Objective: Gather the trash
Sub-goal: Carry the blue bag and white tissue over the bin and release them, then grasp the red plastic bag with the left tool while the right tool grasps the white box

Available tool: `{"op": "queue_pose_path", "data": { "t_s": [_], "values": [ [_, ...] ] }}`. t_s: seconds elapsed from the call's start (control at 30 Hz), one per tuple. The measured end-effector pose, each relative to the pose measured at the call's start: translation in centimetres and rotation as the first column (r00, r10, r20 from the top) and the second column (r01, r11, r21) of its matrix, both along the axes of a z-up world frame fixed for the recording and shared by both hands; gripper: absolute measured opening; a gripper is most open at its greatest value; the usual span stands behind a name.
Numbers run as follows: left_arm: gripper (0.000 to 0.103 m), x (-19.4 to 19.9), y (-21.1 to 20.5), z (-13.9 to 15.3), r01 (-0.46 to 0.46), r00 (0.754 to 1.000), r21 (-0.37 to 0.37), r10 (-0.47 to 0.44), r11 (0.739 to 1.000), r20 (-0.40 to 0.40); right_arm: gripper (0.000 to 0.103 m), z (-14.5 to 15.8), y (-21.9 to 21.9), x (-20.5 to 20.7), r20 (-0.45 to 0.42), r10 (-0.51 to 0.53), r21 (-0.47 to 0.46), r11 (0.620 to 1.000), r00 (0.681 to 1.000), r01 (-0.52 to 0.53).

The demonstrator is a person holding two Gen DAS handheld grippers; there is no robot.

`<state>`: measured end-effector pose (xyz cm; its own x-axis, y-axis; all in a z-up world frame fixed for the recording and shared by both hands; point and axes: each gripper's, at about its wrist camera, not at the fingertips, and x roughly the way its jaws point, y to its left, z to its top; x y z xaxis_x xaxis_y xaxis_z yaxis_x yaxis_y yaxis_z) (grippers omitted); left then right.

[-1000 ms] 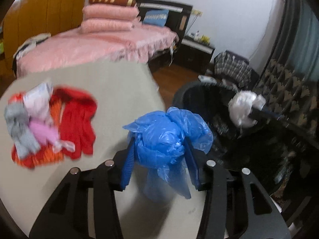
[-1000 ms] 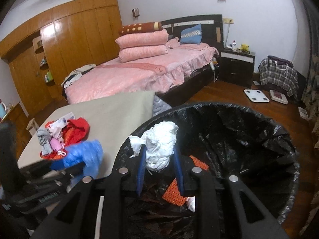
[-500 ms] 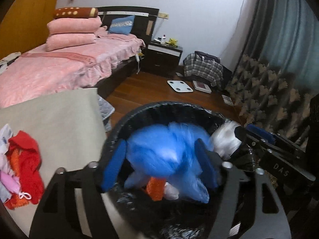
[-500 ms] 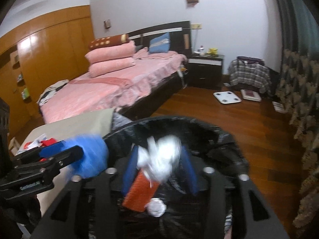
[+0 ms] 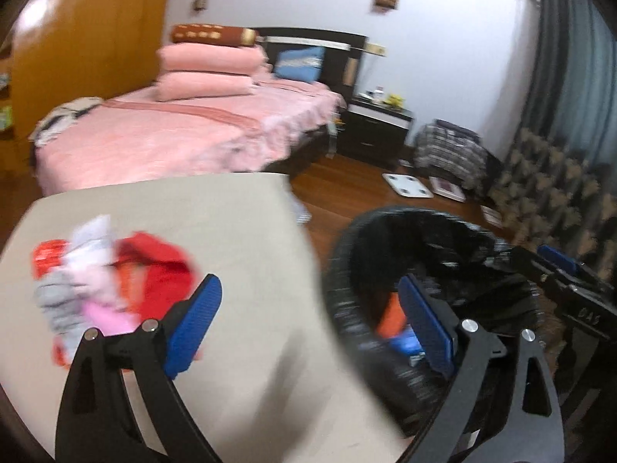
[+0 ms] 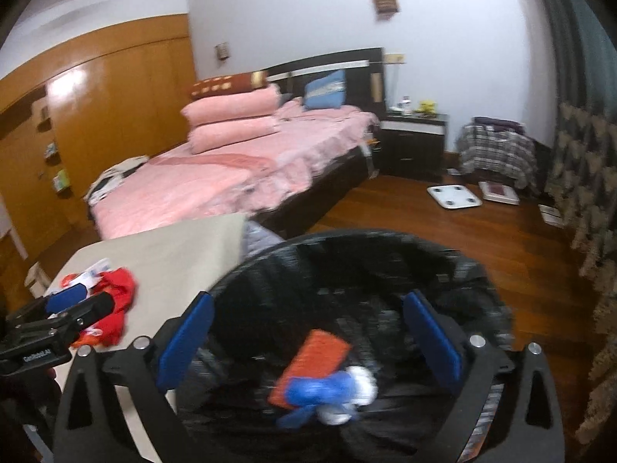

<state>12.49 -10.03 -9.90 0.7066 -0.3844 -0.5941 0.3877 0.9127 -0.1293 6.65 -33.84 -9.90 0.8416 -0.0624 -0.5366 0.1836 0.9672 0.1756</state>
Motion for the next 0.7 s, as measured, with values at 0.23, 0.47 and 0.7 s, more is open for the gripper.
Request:
{"op": "queue_pose_path", "data": {
  "t_s": [0.23, 0.47, 0.7],
  "values": [
    [0.09, -0.8, 8.9, 0.0, -0.186, 0.982, 0.072, 0.182, 0.98, 0.053, 0.097, -0.1, 8.2, 2.8, -0.009, 0.169, -0.005, 0.986, 0.986, -0.169],
    [0.09, -0.4, 16.6, -0.8, -0.335, 0.942, 0.08, 0.333, 0.939, 0.037, 0.097, -1.1, 14.6, 5.6, -0.036, 0.286, -0.038, 0.957, 0.957, -0.288],
    [0.09, 1.3, 21.3, -1.9, -0.435, 0.9, 0.083, 0.435, 0.896, 0.026, 0.097, -2.1, 18.0, 9.8, -0.053, 0.305, -0.058, 0.95, 0.951, -0.308]
  ]
}}
